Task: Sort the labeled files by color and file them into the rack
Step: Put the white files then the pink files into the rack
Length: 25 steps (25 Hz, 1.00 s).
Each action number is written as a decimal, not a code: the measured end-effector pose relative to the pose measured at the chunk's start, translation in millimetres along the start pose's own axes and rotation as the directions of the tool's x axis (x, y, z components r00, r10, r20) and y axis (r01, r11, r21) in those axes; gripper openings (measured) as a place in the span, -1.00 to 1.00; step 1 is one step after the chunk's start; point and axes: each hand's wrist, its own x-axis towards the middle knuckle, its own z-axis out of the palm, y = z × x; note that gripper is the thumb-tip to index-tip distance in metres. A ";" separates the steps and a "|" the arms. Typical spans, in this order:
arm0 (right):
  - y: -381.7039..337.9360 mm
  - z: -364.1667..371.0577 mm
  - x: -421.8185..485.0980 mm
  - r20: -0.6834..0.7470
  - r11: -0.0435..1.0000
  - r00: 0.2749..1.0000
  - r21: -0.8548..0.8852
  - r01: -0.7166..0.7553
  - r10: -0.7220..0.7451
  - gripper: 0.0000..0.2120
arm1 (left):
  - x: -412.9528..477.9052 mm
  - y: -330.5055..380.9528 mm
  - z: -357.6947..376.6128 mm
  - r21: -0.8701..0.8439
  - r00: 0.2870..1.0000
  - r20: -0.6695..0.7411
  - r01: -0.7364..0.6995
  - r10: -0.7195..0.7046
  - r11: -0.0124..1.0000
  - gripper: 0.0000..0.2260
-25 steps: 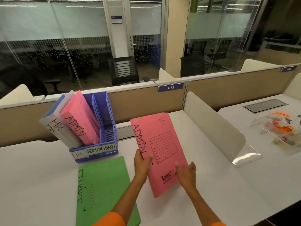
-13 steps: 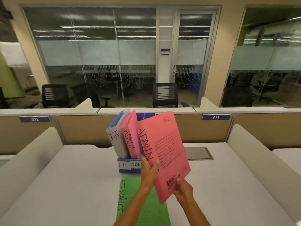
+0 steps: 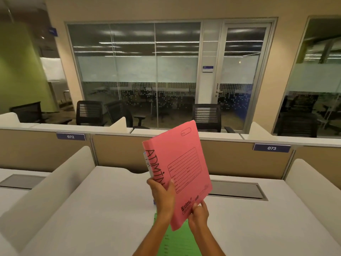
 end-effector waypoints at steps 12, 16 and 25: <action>-27.5 -7.0 42.7 0.281 0.693 0.949 -0.656 0.301 -0.145 -0.55 | 32.4 15.7 2.7 0.014 0.952 -0.090 -0.293 0.293 0.956 -0.73; -30.0 -13.6 60.2 0.415 0.347 0.892 -0.822 0.451 -0.177 -0.45 | 39.5 11.0 17.6 0.048 0.935 -0.103 -0.335 0.339 0.941 -0.76; -8.8 -6.0 97.8 0.675 -0.427 0.737 -0.677 0.599 -0.036 -0.32 | 95.7 -13.3 69.2 0.078 0.905 -0.134 -0.396 0.403 0.915 -0.79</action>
